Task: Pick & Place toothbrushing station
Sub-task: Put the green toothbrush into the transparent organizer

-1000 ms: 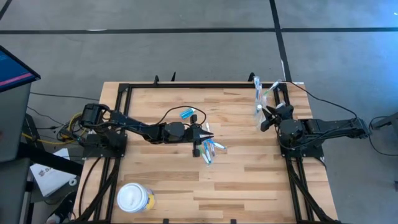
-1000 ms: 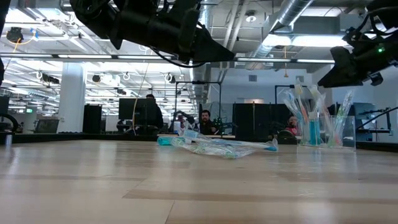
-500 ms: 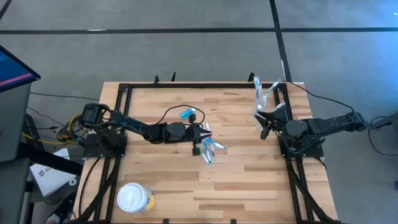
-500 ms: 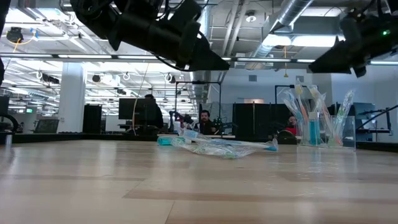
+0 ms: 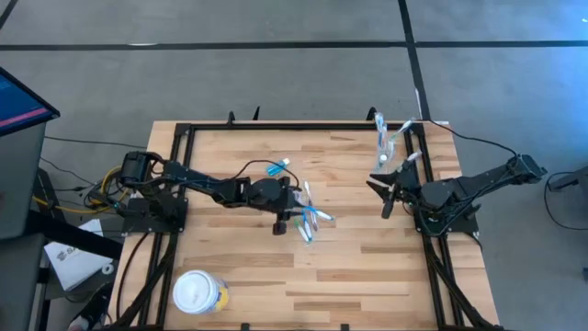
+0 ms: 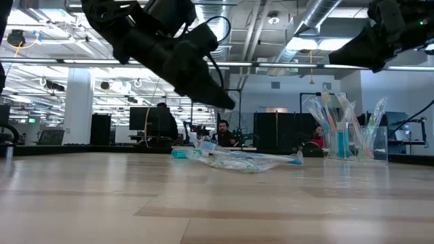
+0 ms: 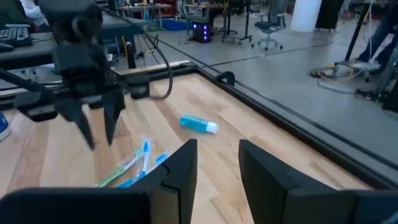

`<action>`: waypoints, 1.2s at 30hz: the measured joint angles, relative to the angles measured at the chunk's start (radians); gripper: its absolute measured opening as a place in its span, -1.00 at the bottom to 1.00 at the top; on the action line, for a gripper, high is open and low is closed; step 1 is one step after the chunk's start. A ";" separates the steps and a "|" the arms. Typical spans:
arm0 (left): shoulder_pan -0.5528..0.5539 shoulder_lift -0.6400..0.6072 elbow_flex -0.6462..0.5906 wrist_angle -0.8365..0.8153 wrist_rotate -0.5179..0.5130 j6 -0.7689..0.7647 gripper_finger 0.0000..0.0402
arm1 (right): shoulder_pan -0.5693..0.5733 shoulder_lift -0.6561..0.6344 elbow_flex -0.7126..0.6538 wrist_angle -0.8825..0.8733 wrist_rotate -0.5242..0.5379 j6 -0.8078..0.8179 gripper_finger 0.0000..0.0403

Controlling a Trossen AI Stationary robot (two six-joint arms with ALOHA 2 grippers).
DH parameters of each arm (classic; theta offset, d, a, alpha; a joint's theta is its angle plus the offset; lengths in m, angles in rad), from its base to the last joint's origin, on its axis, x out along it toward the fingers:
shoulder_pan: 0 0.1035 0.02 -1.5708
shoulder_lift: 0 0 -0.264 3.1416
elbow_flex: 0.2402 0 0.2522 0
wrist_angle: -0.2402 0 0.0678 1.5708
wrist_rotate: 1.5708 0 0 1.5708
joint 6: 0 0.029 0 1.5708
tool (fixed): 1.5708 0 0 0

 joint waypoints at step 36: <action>0.010 0.041 -0.110 0.031 -0.076 0.203 -0.21 | -0.003 0.083 0.000 0.175 -0.025 -0.075 -0.46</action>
